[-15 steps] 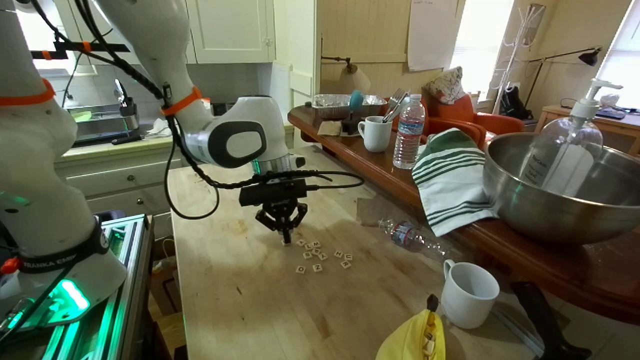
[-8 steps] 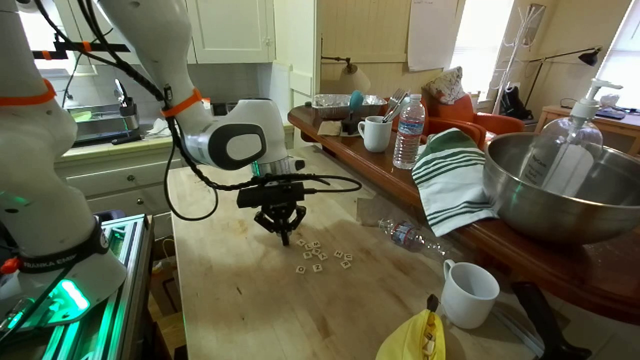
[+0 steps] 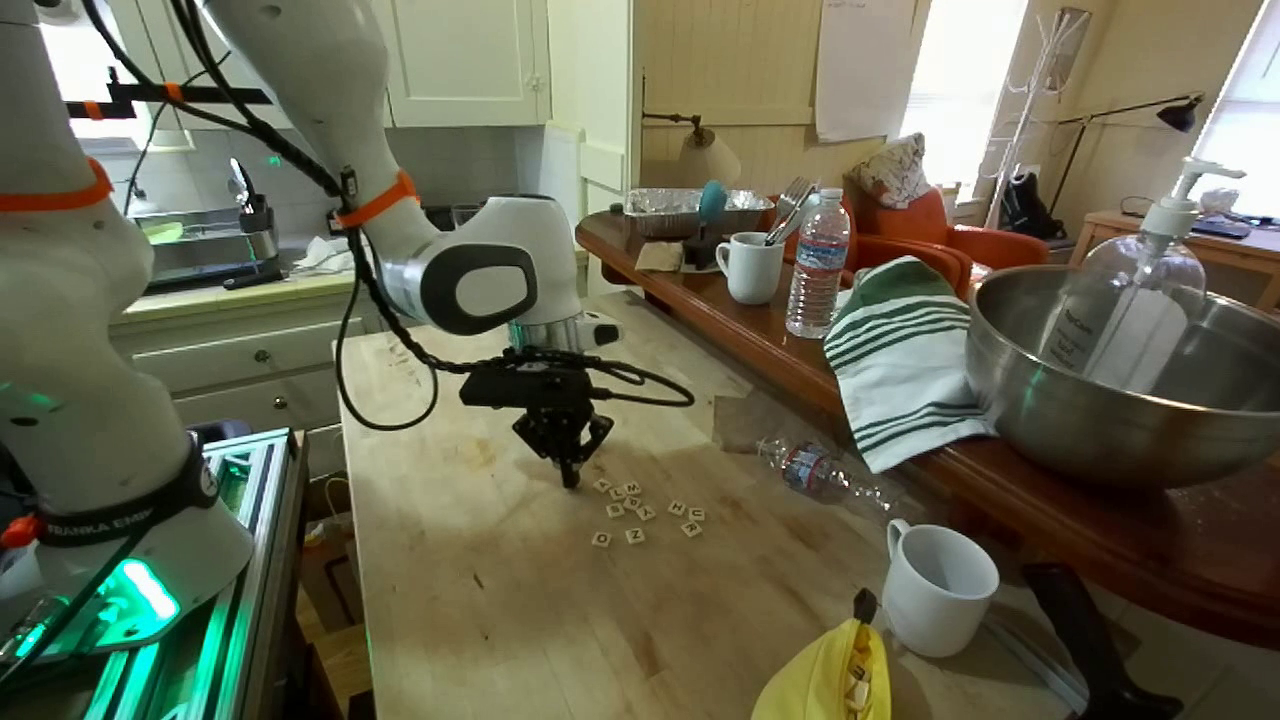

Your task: Align the blocks on the table

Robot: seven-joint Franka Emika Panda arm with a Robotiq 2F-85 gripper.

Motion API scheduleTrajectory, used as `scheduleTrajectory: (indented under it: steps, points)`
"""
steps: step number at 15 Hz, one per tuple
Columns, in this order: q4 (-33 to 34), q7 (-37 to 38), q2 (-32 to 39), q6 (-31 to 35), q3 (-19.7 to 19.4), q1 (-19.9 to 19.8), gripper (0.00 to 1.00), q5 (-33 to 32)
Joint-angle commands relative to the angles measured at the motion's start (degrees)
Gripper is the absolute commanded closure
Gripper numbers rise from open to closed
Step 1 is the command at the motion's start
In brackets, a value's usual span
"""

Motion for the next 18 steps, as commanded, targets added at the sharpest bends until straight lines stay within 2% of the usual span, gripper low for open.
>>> scheduleTrajectory:
  steps: [1,9,18]
  points:
    - [3.17,9.46,3.4,-4.02,1.27,1.56,1.0,4.19]
    - [9.6,22.83,6.76,-14.11,2.98,2.25,1.0,15.2]
    - [12.68,28.38,7.77,-18.51,3.67,0.71,1.0,34.83]
